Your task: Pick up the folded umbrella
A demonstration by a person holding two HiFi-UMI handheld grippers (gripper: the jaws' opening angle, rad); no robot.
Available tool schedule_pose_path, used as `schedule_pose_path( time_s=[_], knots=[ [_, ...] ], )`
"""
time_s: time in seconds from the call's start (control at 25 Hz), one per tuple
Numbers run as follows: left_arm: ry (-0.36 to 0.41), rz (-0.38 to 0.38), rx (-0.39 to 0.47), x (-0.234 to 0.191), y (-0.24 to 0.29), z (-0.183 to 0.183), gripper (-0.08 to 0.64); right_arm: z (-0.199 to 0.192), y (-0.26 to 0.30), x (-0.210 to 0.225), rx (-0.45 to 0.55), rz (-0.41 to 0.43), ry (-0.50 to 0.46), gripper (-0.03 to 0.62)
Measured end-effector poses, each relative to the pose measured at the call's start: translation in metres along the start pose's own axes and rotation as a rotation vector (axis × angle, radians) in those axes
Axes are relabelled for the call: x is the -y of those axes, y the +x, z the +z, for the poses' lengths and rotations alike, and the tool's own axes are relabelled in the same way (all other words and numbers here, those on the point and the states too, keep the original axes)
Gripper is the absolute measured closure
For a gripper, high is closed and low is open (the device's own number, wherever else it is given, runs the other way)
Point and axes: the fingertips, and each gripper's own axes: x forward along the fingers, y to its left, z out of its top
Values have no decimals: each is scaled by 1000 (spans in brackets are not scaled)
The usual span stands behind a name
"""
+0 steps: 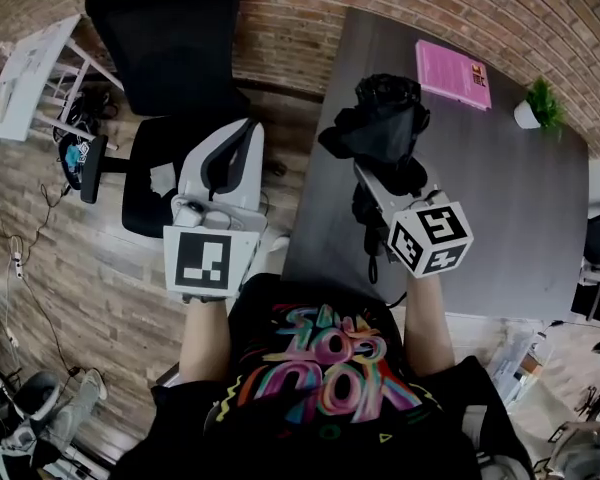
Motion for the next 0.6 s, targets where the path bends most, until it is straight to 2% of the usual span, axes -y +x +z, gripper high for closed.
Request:
schedule_pose_path(
  time_s=[0.6],
  knots=[
    [-2, -84, 27, 29, 14, 10, 558, 58, -64, 2, 204, -75, -92, 325]
  ],
)
